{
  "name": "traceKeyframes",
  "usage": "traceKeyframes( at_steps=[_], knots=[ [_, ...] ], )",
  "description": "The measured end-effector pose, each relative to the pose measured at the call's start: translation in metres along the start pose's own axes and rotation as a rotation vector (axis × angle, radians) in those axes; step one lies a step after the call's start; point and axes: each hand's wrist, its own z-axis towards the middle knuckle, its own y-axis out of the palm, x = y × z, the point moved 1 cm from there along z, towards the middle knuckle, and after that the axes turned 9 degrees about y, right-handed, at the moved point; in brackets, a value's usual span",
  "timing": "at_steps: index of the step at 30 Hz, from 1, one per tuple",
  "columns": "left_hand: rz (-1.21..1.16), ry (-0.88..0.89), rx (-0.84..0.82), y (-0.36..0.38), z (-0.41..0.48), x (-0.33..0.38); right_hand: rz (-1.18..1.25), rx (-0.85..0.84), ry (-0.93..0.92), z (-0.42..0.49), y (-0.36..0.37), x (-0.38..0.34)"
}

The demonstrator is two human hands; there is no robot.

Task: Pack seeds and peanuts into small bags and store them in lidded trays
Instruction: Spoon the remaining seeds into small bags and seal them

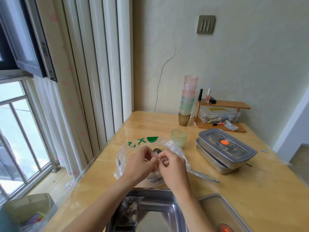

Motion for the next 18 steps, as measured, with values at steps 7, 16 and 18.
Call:
traceKeyframes(
  at_steps=[7, 16, 18],
  knots=[
    [0.392, 0.189, -0.014, -0.006, 0.004, -0.002, -0.130, 0.028, 0.004, -0.002, -0.003, -0.002],
    [0.477, 0.460, -0.285, -0.015, 0.000, -0.015, 0.095, 0.071, 0.106, -0.004, -0.009, -0.005],
    [0.474, 0.450, -0.292, -0.013, 0.001, -0.020, 0.189, 0.034, 0.144, -0.004, -0.009, -0.005]
  ],
)
